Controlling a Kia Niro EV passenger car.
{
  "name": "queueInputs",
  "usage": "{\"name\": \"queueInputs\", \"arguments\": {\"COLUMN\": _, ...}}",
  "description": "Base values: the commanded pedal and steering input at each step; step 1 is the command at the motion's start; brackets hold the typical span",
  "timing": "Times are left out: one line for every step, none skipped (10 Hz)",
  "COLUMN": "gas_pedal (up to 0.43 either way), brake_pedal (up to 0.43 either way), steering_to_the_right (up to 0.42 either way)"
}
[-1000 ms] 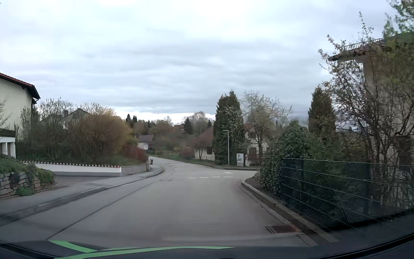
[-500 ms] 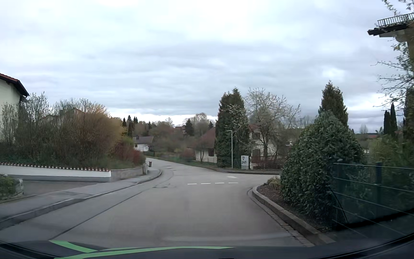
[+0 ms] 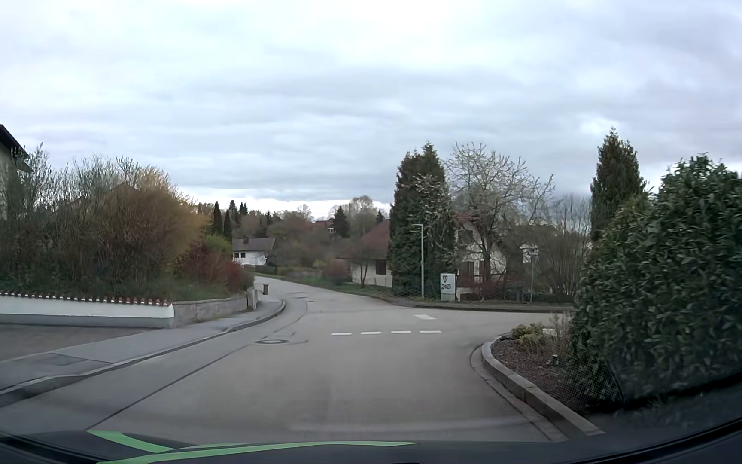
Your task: Follow the waypoints while adhering to traffic rules and regulations
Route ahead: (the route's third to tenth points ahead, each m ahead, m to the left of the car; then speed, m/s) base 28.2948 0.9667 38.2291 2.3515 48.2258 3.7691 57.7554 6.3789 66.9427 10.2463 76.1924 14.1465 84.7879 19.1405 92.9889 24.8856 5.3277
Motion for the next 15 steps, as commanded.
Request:
{"name": "queueInputs", "arguments": {"gas_pedal": 0.000, "brake_pedal": 0.152, "steering_to_the_right": -0.006}}
{"name": "queueInputs", "arguments": {"gas_pedal": 0.000, "brake_pedal": 0.152, "steering_to_the_right": -0.006}}
{"name": "queueInputs", "arguments": {"gas_pedal": 0.000, "brake_pedal": 0.159, "steering_to_the_right": -0.006}}
{"name": "queueInputs", "arguments": {"gas_pedal": 0.000, "brake_pedal": 0.159, "steering_to_the_right": -0.006}}
{"name": "queueInputs", "arguments": {"gas_pedal": 0.000, "brake_pedal": 0.165, "steering_to_the_right": -0.006}}
{"name": "queueInputs", "arguments": {"gas_pedal": 0.000, "brake_pedal": 0.171, "steering_to_the_right": -0.006}}
{"name": "queueInputs", "arguments": {"gas_pedal": 0.000, "brake_pedal": 0.177, "steering_to_the_right": -0.006}}
{"name": "queueInputs", "arguments": {"gas_pedal": 0.000, "brake_pedal": 0.183, "steering_to_the_right": -0.006}}
{"name": "queueInputs", "arguments": {"gas_pedal": 0.000, "brake_pedal": 0.183, "steering_to_the_right": -0.006}}
{"name": "queueInputs", "arguments": {"gas_pedal": 0.000, "brake_pedal": 0.189, "steering_to_the_right": -0.006}}
{"name": "queueInputs", "arguments": {"gas_pedal": 0.000, "brake_pedal": 0.189, "steering_to_the_right": -0.006}}
{"name": "queueInputs", "arguments": {"gas_pedal": 0.000, "brake_pedal": 0.189, "steering_to_the_right": -0.006}}
{"name": "queueInputs", "arguments": {"gas_pedal": 0.000, "brake_pedal": 0.189, "steering_to_the_right": -0.006}}
{"name": "queueInputs", "arguments": {"gas_pedal": 0.000, "brake_pedal": 0.189, "steering_to_the_right": -0.006}}
{"name": "queueInputs", "arguments": {"gas_pedal": 0.000, "brake_pedal": 0.183, "steering_to_the_right": -0.006}}
